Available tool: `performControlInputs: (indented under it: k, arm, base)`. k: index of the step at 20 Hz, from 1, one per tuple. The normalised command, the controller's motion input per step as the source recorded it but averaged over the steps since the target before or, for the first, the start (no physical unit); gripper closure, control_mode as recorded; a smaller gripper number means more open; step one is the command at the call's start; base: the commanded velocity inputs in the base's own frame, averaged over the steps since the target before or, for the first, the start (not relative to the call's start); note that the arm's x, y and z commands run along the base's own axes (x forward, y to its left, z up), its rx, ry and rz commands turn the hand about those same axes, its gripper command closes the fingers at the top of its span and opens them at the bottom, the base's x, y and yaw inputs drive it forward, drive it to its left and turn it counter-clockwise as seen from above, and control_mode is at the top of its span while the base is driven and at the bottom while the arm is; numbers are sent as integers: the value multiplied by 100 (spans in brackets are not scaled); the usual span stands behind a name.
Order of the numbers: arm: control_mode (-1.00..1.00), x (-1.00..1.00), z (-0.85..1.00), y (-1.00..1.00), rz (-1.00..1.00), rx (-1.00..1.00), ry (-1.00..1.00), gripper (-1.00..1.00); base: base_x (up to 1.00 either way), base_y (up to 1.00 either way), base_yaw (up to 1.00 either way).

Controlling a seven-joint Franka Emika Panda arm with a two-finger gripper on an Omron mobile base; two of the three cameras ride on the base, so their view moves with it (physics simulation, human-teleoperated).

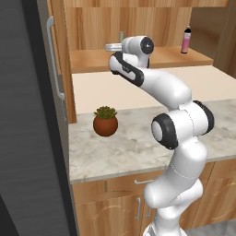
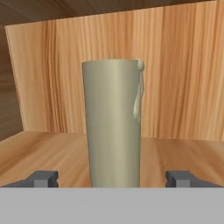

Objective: Pick the candle and candle from the dining table and place them in the open cabinet. Close the cabinet after placing the objects.

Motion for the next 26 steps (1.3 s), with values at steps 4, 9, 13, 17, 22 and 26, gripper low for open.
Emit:
performControlInputs:
  k: [4, 9, 13, 17, 22, 26]
  arm:
    - [-100, -3, 0, -2, -3, 0, -8, -100]
    - [-100, -15, 0, -6, -10, 0, -8, -100]
    - [-100, -27, 0, -11, -13, 0, -1, -100]
    - [-100, -41, 6, -11, -10, 0, 0, -100]
    - [-100, -44, 9, -2, -8, 0, 1, -100]
    - [-100, -38, 0, 1, -8, 0, 18, -100]
  base:
    - [0, 0, 0]
    - [0, 0, 0]
    - [0, 0, 0]
    - [0, 0, 0]
    - [0, 0, 0]
    - [0, 0, 0]
